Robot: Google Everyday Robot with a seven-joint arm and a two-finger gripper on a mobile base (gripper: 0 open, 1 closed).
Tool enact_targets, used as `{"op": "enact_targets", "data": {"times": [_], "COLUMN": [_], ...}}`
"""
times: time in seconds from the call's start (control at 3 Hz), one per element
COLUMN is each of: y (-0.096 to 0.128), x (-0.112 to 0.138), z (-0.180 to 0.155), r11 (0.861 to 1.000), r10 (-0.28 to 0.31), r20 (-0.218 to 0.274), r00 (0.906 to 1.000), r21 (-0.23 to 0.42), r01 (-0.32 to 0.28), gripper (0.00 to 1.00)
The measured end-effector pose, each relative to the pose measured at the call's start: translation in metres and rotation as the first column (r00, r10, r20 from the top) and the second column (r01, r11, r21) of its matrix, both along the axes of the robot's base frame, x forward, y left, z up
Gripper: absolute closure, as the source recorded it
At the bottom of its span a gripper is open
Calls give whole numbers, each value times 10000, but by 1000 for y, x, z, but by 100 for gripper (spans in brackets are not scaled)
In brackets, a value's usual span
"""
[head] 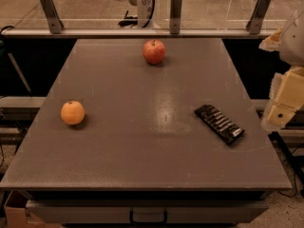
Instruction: Pick apple
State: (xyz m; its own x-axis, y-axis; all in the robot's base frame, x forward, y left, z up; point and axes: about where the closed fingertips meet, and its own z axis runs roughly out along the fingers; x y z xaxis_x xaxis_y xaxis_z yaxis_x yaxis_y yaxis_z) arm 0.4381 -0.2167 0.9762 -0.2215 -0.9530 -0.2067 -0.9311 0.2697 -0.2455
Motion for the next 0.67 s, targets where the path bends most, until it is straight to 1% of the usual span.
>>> {"op": "enact_targets", "data": {"times": [0.33, 0.67], "y": [0, 4], "x": [0, 31], "z": [0, -7], "r11": [10000, 9975], "r10": [0, 331], "r20": [2, 299], "r00": [10000, 9990], "r21": [0, 608], "r01": [0, -349], "gripper": [0, 0]}}
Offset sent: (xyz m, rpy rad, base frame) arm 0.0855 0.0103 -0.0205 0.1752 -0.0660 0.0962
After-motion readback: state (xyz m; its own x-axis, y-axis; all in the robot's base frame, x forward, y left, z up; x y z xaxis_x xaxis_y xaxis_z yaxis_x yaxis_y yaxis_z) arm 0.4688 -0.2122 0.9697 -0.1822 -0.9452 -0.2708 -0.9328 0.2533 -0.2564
